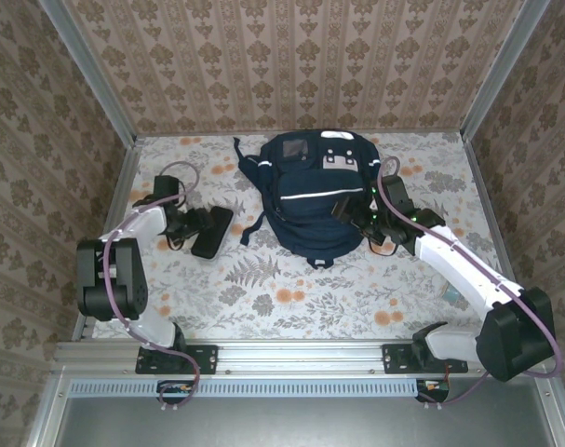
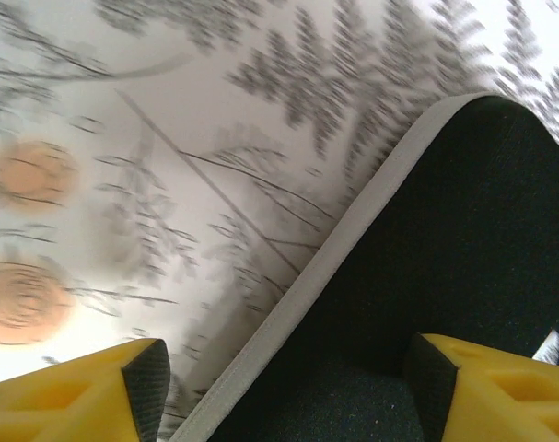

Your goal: Pack books, pencil case, and school supplies into a backpack

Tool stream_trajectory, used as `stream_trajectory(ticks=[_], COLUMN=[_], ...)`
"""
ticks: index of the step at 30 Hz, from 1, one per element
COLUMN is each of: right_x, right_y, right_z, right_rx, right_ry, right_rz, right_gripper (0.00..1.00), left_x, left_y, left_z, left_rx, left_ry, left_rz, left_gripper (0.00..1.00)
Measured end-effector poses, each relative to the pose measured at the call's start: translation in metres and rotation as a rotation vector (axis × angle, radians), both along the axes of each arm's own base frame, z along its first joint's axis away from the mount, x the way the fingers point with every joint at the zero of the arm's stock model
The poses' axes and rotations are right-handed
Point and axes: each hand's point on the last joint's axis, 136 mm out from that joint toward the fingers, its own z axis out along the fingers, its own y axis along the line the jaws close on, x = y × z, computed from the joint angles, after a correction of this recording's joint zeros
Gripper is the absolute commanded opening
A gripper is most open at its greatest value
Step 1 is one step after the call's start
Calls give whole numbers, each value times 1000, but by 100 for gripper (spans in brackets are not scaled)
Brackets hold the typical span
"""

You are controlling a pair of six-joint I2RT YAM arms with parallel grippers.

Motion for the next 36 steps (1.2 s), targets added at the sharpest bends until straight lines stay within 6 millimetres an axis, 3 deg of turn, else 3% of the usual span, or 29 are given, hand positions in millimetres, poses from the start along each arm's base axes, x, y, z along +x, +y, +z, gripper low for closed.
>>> stream_trajectory(ticks=[9,17,21,25,32,36], right_x=[0,-8,-15,-28,-56,-63], right_y=[26,91,125,153,209,248], right_z=[6,-2,-14,-26,-48,-63], right_rx=[-48,-129,-179,-243,-385,-472], right_ry=[-21,-19,-15,-10,-39,-72], right_rz=[85,273,363,448,662,763], right_gripper=[86,84,84,86,93,100], left_x=[-35,-77,-86,-76,-54,-53], left_y=[-61,-104,-119,-105,-29,-1], left_z=[-3,1,4,21,45,49], left_rx=[-128,-286,-355,-379,-318,-282], left_ry=[38,93,110,53,-64,-82], left_rz=[-112,-173,-202,-155,82,173], left_gripper=[79,81,81,84,94,98])
